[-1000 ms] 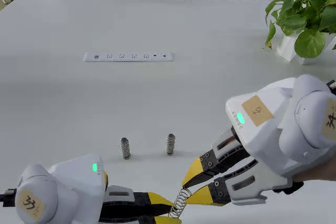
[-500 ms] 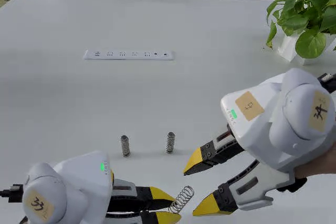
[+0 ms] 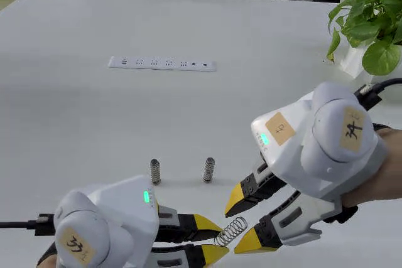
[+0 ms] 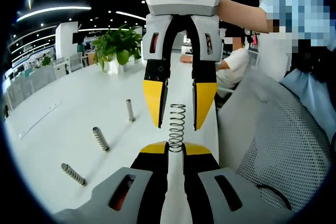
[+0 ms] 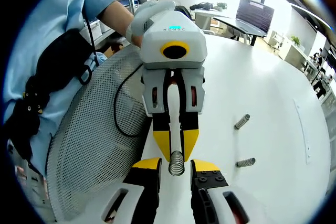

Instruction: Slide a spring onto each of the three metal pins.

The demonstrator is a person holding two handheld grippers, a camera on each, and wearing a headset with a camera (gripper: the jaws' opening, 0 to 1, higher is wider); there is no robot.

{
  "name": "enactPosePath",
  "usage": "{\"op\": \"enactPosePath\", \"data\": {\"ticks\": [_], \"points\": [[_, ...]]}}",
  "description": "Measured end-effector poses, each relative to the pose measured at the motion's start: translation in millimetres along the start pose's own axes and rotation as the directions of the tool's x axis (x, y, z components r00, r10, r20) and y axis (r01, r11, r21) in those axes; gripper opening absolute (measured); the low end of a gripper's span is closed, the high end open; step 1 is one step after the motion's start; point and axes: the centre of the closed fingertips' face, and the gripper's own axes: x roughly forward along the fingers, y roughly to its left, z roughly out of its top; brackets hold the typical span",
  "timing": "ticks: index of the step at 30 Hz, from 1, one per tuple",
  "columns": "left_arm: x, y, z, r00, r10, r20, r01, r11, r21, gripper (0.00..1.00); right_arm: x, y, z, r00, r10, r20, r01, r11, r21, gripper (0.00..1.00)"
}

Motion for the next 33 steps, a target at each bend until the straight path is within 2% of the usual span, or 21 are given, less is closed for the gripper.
{"op": "enactPosePath", "data": {"ticks": [21,33], "points": [[3.8,-2.8,7.4,0.9997,-0.004,0.024,0.004,1.000,-0.004,0.06,2.5,1.1,-2.3,0.9997,0.018,-0.018,-0.018,1.000,-0.003,0.08],[4.5,-5.0,8.1,0.9994,-0.008,0.033,0.008,1.000,-0.010,0.07,1.4,3.1,-2.7,0.9996,0.028,-0.008,-0.028,0.998,-0.052,0.07]]}}
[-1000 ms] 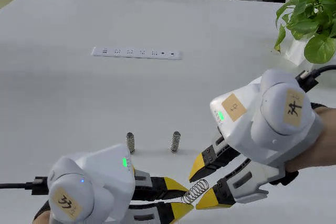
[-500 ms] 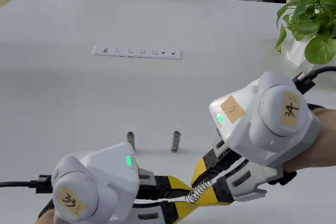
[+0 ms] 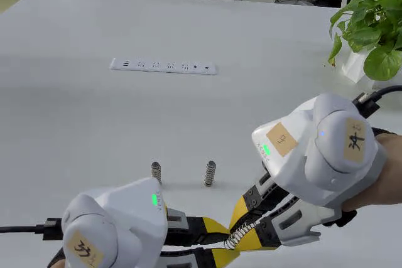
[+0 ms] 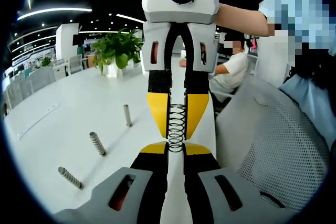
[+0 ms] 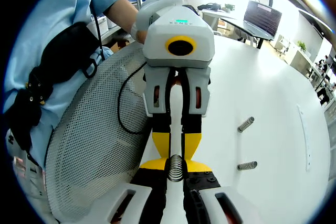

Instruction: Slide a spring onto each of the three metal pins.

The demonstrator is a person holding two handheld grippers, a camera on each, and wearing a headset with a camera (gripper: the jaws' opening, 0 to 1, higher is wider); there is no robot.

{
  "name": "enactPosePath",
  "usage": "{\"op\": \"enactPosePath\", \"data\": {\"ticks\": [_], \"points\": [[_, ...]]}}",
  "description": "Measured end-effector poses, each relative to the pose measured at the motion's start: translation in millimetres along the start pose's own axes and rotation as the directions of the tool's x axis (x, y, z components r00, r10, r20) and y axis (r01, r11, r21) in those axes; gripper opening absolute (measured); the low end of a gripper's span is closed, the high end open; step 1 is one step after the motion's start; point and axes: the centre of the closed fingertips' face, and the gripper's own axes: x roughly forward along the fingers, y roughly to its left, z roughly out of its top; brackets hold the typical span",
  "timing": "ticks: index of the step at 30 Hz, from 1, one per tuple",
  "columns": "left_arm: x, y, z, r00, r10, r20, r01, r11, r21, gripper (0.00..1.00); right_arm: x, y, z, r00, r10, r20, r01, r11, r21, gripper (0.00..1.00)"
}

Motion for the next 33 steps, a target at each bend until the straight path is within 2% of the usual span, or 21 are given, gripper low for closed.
{"op": "enactPosePath", "data": {"ticks": [21,25,28,33], "points": [[1.0,0.2,-3.0,0.9999,0.016,-0.002,-0.016,1.000,-0.011,0.08,2.7,0.5,-1.1,0.9997,0.002,-0.023,-0.002,1.000,-0.011,0.07],[-0.5,6.3,-8.1,0.9985,0.052,-0.016,-0.052,0.999,-0.016,0.21,3.3,0.5,-2.3,0.9994,0.009,-0.032,-0.009,1.000,-0.004,0.07],[-4.0,10.6,-10.6,0.9972,0.074,-0.009,-0.074,0.997,-0.024,0.27,3.8,-1.6,-6.1,0.9987,0.002,-0.050,-0.002,1.000,-0.010,0.07],[-12.7,21.6,-17.0,0.9914,0.130,-0.010,-0.131,0.989,-0.068,0.39,3.1,-4.8,-11.8,0.9977,-0.010,-0.067,0.009,1.000,-0.015,0.07]]}}
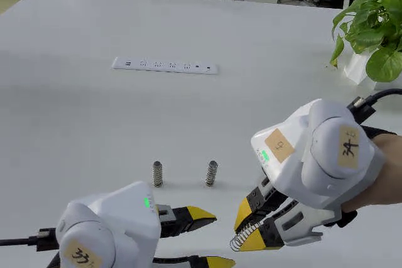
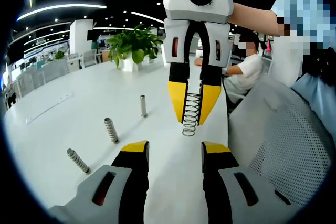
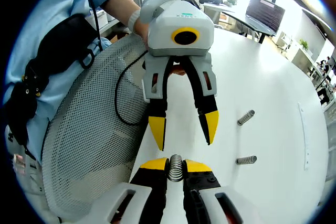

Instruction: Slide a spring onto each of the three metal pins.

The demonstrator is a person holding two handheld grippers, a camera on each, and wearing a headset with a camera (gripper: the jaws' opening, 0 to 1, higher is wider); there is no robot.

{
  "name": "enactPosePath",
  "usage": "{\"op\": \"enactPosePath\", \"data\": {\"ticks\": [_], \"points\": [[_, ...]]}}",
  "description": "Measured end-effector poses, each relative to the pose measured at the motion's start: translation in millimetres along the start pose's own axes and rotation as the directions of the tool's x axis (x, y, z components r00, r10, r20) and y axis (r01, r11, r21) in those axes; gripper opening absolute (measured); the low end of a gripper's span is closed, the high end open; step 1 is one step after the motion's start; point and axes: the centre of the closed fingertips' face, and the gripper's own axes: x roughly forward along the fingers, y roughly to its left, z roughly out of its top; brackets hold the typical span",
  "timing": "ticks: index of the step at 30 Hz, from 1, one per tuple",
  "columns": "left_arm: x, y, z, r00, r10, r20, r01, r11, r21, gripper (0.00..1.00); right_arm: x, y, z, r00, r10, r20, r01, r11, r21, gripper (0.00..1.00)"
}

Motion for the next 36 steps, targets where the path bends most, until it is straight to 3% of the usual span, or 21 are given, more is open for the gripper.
{"op": "enactPosePath", "data": {"ticks": [6,11,13,25,36], "points": [[-12.8,17.3,-6.1,0.9968,0.080,0.006,-0.079,0.996,-0.049,0.53,-0.6,-5.9,-13.6,0.9986,-0.025,-0.046,0.025,1.000,-0.009,0.07],[-22.8,36.6,-9.7,0.9858,0.168,-0.004,-0.168,0.982,-0.084,0.67,-3.8,-10.9,-24.1,0.9974,-0.033,-0.064,0.034,0.999,0.006,0.07],[-26.3,41.1,-8.9,0.9833,0.182,-0.002,-0.182,0.980,-0.083,0.74,-5.4,-12.4,-28.6,0.9966,-0.034,-0.075,0.035,0.999,0.010,0.07],[-50.0,64.6,-17.9,0.9573,0.288,-0.021,-0.289,0.949,-0.129,0.89,-17.5,-25.7,-47.9,0.9927,-0.049,-0.111,0.052,0.998,0.026,0.07],[-62.7,78.0,-28.5,0.9299,0.365,-0.046,-0.368,0.920,-0.134,0.99,-38.7,-53.1,-69.9,0.9820,-0.083,-0.170,0.089,0.995,0.032,0.07]]}}
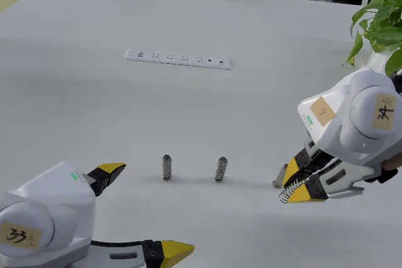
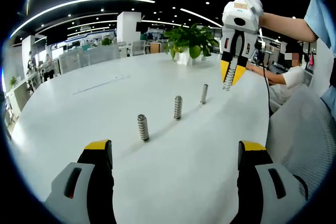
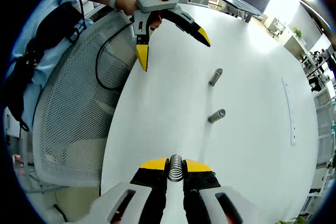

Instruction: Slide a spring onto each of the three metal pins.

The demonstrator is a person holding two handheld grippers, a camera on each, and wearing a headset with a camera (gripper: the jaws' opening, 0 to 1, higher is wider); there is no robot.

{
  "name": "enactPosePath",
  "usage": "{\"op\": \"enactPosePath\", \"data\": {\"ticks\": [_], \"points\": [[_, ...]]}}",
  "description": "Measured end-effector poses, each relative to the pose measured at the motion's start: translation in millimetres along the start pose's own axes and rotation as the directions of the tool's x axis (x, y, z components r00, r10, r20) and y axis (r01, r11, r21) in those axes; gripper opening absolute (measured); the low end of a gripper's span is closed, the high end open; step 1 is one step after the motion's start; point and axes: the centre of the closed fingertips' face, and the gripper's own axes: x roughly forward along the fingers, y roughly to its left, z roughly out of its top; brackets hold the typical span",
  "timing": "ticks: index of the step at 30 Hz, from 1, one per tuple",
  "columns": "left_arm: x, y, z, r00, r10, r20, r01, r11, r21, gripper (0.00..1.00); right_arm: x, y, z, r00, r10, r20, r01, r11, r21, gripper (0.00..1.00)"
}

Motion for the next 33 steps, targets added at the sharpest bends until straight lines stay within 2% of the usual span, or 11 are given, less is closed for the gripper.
{"op": "enactPosePath", "data": {"ticks": [13,15,20,23,33], "points": [[-1.1,4.6,-2.9,0.9999,0.016,-0.002,-0.016,1.000,-0.016,0.98,-10.7,-32.5,-23.4,0.9976,-0.027,-0.064,0.028,1.000,0.005,0.07],[-0.6,4.5,-4.0,0.9999,0.014,-0.003,-0.014,1.000,-0.017,0.98,-10.0,-41.9,-26.8,0.9972,-0.029,-0.069,0.029,1.000,0.004,0.07],[-0.3,6.0,-3.7,0.9999,0.017,0.000,-0.017,1.000,-0.023,0.98,-8.2,-44.9,-30.5,0.9958,-0.031,-0.087,0.031,1.000,-0.003,0.08],[0.4,6.0,-5.4,0.9998,0.017,-0.009,-0.017,1.000,-0.017,0.98,-6.6,-45.9,-34.2,0.9927,-0.033,-0.116,0.030,0.999,-0.026,0.08],[1.4,4.5,-8.9,0.9998,0.009,-0.019,-0.009,1.000,-0.020,0.96,0.0,-52.0,-34.1,0.9913,-0.020,-0.130,0.014,0.999,-0.044,0.08]]}}
